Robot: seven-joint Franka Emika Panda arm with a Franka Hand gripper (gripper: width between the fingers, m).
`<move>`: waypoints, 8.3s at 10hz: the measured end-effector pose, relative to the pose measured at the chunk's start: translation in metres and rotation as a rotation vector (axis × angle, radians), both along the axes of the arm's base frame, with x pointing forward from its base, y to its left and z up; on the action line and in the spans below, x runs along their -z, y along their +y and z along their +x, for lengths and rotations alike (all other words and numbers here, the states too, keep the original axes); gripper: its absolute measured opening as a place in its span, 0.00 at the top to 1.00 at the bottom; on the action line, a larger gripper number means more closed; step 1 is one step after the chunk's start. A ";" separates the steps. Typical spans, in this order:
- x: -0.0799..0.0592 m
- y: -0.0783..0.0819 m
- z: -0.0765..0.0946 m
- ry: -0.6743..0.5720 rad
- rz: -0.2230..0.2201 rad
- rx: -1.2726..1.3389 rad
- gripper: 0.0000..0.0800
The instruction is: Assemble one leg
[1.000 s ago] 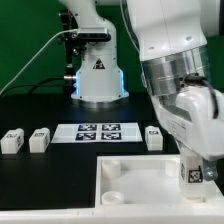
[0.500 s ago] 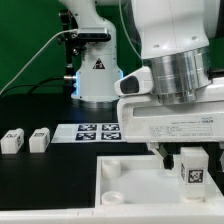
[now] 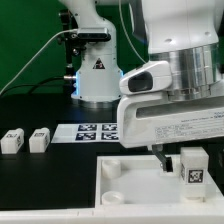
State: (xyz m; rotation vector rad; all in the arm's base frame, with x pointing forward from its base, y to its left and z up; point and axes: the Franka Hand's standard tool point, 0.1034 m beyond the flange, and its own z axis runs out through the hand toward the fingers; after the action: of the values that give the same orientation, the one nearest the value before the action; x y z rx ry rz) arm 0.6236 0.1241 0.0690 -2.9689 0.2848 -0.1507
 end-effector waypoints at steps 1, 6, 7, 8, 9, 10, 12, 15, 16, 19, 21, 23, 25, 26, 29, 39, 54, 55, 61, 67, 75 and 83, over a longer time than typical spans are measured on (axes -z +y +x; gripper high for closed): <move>0.000 0.000 0.000 0.003 0.003 0.018 0.53; 0.001 -0.001 -0.001 0.092 0.070 0.643 0.63; 0.002 0.001 0.000 0.124 0.108 0.864 0.63; 0.003 0.004 0.000 0.158 0.140 1.036 0.63; 0.002 0.007 -0.001 0.188 0.171 1.179 0.63; 0.003 0.010 -0.001 0.208 0.189 1.271 0.63; 0.003 0.009 -0.002 0.203 0.184 1.237 0.63; 0.004 0.001 -0.002 0.164 0.151 0.984 0.23; 0.005 -0.006 -0.003 0.146 0.113 0.775 0.23; 0.006 -0.007 -0.003 0.094 0.059 0.462 0.19; 0.005 -0.007 -0.003 0.063 0.020 0.233 0.19; 0.000 -0.003 0.001 0.018 -0.055 -0.102 0.19; 0.001 -0.003 0.000 0.004 -0.076 -0.224 0.19; 0.001 -0.003 0.000 0.008 -0.072 -0.189 0.19; 0.001 -0.002 0.000 0.023 -0.052 -0.062 0.49; 0.003 0.004 0.004 0.201 0.123 1.397 0.63; 0.001 -0.008 0.008 0.022 -0.076 -0.003 0.35; 0.001 -0.008 0.008 0.023 -0.075 0.005 0.52; 0.002 -0.007 0.005 0.123 0.005 0.778 0.64; 0.003 -0.006 0.006 0.242 0.106 1.603 0.64; 0.007 -0.002 -0.001 0.213 0.068 1.229 0.20; 0.000 -0.011 0.009 0.082 -0.039 0.295 0.19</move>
Offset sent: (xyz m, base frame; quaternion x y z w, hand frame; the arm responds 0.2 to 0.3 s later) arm 0.0000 0.0000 0.0000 0.0000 0.0000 0.2667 0.9638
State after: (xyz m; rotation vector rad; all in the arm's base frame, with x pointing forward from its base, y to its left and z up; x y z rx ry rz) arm 0.6329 0.1134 0.0686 -2.9580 0.7387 -0.0685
